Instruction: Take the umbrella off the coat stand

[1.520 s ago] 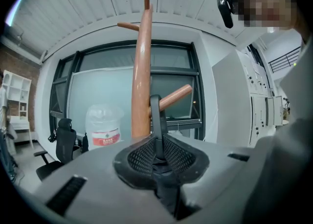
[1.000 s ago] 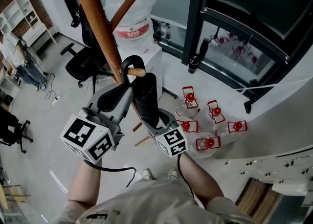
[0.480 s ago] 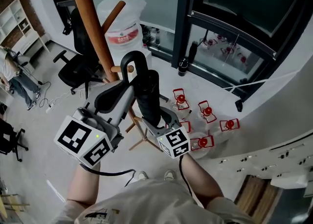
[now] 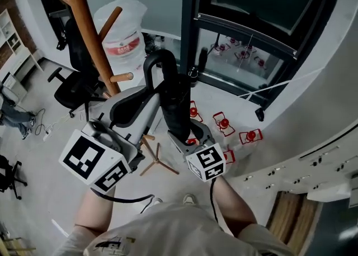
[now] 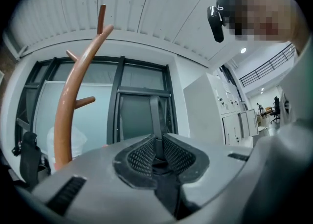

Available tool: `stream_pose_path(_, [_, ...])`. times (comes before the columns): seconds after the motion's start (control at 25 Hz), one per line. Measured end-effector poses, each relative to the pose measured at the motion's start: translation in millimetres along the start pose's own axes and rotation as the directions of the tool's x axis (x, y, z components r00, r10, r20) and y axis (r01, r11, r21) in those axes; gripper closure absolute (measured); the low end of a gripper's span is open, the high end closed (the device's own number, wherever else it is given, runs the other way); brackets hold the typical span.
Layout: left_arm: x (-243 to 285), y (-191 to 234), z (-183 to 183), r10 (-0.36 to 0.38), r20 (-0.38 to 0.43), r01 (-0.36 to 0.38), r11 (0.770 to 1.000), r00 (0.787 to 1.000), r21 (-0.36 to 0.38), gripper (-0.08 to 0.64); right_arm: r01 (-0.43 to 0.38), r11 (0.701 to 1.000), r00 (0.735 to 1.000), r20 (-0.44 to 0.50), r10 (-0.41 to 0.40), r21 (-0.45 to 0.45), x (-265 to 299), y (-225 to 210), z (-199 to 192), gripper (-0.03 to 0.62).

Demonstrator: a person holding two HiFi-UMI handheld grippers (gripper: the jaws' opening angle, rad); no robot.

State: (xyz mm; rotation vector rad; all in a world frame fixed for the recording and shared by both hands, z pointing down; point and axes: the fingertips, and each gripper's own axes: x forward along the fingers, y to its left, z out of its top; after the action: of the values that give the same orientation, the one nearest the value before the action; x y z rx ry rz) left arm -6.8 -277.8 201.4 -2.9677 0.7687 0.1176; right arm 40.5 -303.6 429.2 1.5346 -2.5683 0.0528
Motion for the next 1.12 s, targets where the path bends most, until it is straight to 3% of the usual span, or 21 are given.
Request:
stream_pose_path(0.56, [28.0, -57.2, -2.8, -0.186, 0.049, 0.188, 0.982, 0.981, -0.036, 0.503, 0.155, 0.988, 0.987, -0.042, -0.154, 0.016, -65.9, -31.4, -13.7, 0.327])
stream_pose_path(1.12, [27.9, -67.0, -53.5, -0.186, -0.027, 0.184, 0.980, 0.982, -0.077, 0.502, 0.154, 0.986, 0.980, -0.137, -0.144, 0.068, -79.6, -20.0, -69.7, 0.327])
